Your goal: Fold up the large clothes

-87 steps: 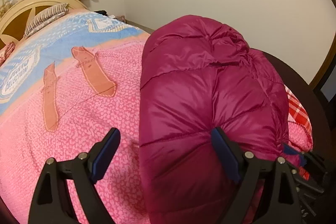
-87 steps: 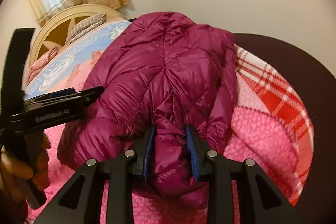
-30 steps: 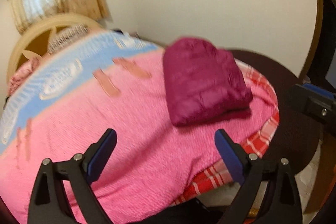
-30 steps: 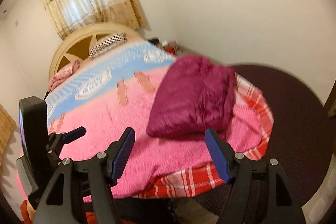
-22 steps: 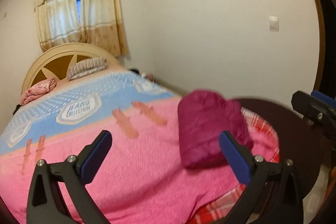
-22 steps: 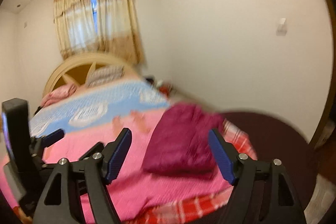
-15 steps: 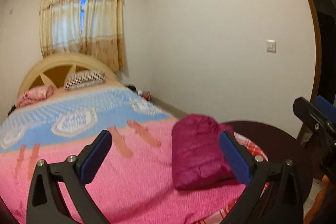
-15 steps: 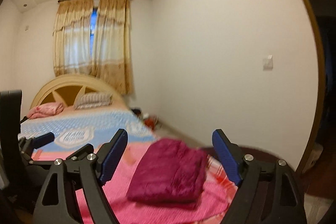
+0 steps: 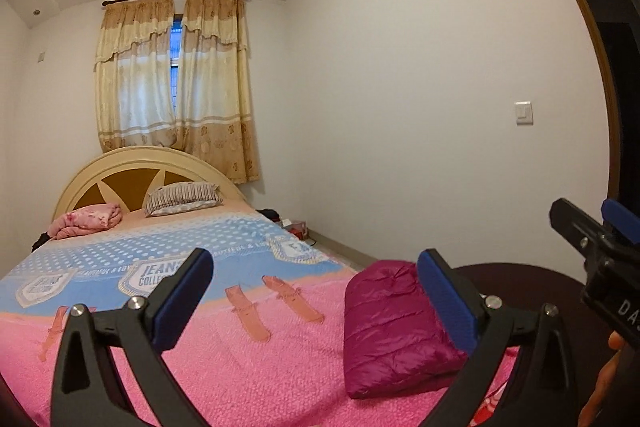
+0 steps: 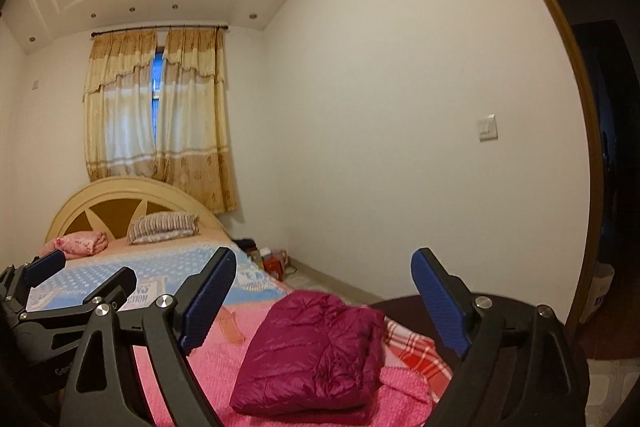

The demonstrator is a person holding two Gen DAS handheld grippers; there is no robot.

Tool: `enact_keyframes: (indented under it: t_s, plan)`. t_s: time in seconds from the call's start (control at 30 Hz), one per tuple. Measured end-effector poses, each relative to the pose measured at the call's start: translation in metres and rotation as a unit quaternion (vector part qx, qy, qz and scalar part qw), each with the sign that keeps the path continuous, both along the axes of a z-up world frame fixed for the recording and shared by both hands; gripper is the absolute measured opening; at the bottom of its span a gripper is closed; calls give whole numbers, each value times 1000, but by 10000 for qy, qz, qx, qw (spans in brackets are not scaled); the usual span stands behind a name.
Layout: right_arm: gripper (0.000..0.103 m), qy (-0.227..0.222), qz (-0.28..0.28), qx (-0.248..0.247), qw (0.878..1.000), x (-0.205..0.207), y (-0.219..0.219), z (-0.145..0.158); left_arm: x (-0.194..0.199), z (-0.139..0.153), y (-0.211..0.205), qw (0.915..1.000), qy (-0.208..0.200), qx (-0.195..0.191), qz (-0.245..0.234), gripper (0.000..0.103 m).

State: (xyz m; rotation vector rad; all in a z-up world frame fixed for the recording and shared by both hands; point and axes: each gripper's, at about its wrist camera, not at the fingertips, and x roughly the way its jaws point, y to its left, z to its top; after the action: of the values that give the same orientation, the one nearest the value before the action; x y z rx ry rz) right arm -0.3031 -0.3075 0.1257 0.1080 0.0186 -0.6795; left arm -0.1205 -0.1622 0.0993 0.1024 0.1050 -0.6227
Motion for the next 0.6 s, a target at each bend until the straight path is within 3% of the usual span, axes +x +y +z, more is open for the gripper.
enact_keyframes:
  t_s: [0.37,0.6]
  plan:
    - [90,203,55,37,9998,12,0,-11,-2,-3,5,9995,174,-139,-202,103]
    - [90,186,-5,108,9998,9,-7,-12,-1,-5,2,9995,246,-5,-203,103]
